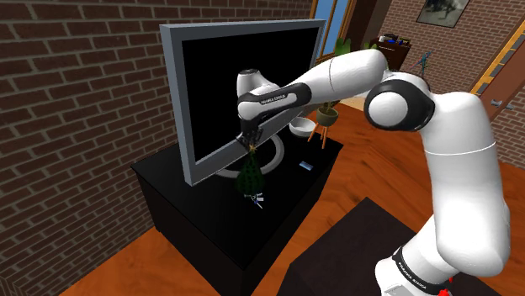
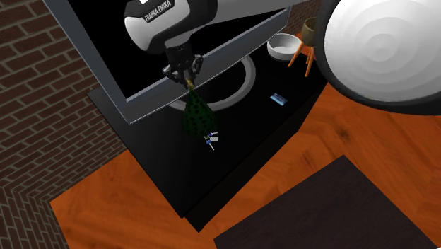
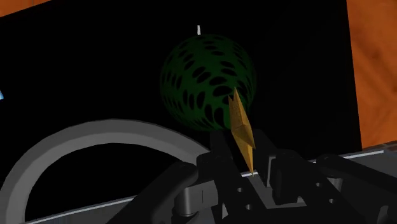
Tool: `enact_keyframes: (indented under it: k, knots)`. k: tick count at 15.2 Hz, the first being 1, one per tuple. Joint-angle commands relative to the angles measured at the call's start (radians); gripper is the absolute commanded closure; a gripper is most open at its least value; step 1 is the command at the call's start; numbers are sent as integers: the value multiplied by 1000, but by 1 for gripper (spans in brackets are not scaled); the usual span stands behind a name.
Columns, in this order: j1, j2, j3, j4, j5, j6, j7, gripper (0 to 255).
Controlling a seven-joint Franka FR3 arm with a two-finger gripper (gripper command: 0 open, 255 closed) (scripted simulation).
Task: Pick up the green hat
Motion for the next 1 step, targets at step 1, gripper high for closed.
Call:
enact_keyframes:
  k: [1]
  knots:
    - [-1,-5,0,4,1,-7,-2,255]
